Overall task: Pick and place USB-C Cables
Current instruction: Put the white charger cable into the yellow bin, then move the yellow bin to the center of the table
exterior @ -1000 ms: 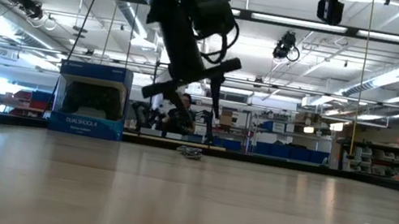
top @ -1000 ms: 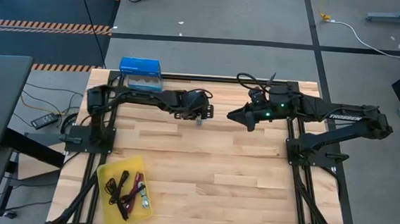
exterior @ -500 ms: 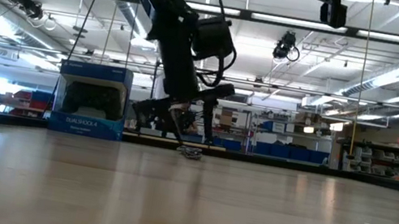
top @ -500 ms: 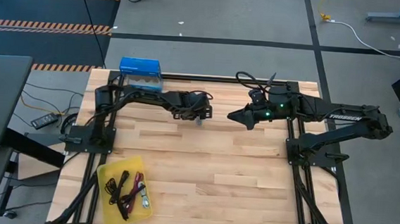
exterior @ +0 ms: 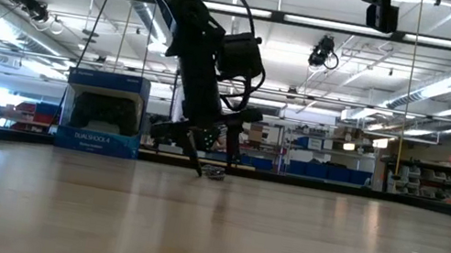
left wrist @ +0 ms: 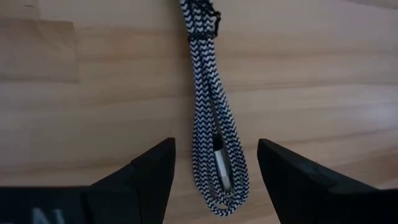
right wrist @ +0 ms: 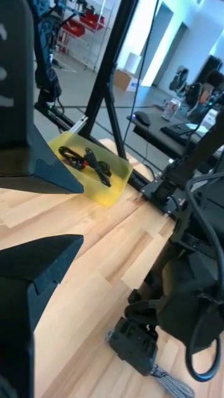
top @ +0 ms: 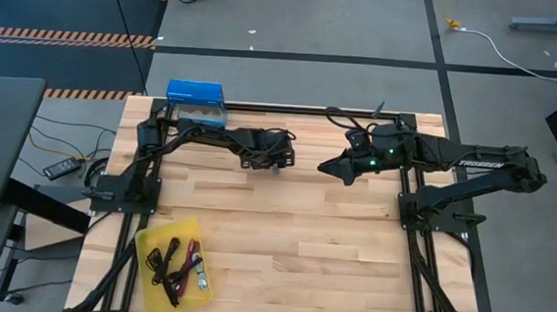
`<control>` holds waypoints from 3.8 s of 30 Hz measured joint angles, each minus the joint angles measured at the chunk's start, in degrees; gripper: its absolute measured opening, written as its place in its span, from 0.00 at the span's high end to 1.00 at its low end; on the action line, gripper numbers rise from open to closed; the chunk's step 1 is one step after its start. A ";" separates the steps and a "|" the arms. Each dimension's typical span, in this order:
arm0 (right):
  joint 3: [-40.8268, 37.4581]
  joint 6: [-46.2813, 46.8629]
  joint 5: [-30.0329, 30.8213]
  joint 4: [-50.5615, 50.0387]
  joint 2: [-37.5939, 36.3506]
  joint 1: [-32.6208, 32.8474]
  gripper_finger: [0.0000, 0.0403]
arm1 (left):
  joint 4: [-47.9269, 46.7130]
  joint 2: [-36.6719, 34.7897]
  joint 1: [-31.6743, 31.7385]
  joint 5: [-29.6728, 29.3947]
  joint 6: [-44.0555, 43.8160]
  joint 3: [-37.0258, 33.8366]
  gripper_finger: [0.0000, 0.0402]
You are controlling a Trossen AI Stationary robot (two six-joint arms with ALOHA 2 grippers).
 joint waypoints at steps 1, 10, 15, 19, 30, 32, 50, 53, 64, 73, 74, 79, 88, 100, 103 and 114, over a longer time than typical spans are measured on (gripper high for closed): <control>0.02 0.05 -0.02 -0.43 0.00 0.15 0.70 | 0.15 0.01 0.05 0.11 0.52 0.00 0.41; 0.00 -0.07 -0.02 -0.90 0.00 0.24 0.70 | -0.41 0.16 0.07 2.05 3.36 -0.06 0.68; 0.00 -0.73 -0.02 -0.90 0.00 0.24 0.70 | 1.34 0.03 -0.61 5.35 6.44 0.02 0.93; 0.00 -2.01 -0.03 -0.90 0.00 0.26 0.70 | 0.58 -1.23 -1.85 6.96 6.48 -0.20 0.95; 0.01 -8.38 -4.35 -1.14 0.00 -0.20 0.70 | -10.24 -19.02 -10.28 3.30 2.74 -0.12 0.95; 0.00 -9.40 -5.04 -1.12 0.00 -0.50 0.70 | -13.06 -22.89 -12.88 2.60 -0.07 -0.11 0.95; 0.02 -18.67 -15.04 -1.24 0.00 -0.79 0.70 | -44.79 -36.58 -53.89 -5.07 -54.27 -0.11 0.95; 0.01 -18.94 -17.67 -1.77 0.00 -0.79 0.70 | -45.12 -36.63 -57.00 -1.90 -55.67 -0.07 0.95; 0.02 -12.21 -18.59 -2.09 -0.15 0.24 0.70 | -46.38 -33.82 -64.94 10.03 -54.57 -0.04 0.95; 0.02 -9.01 -12.61 -2.10 -0.15 0.24 0.70 | -42.56 -29.23 -72.30 12.06 -57.82 -0.04 0.95; 0.01 -8.29 -12.00 -2.08 -0.15 0.24 0.70 | -41.97 -28.74 -72.59 12.08 -57.86 -0.04 0.95; 0.01 -3.52 -10.50 -2.04 -0.15 0.24 0.70 | -40.15 -26.08 -73.09 11.71 -58.02 -0.04 0.95; 0.02 0.46 -8.79 -3.79 -0.02 1.31 0.70 | -39.84 -22.90 -72.80 13.12 -55.55 -0.04 0.71; 0.01 1.89 -6.98 -5.05 0.00 5.52 0.70 | -36.81 -23.10 -69.95 7.97 -51.89 -0.04 0.40; 0.02 1.84 -5.80 -4.95 0.00 5.81 0.70 | -31.58 -23.62 -65.49 5.27 -46.66 -0.04 0.39; 0.02 -15.49 -21.69 11.63 -0.39 5.77 0.70 | -3.31 -23.57 -41.93 0.77 -12.22 -0.04 0.44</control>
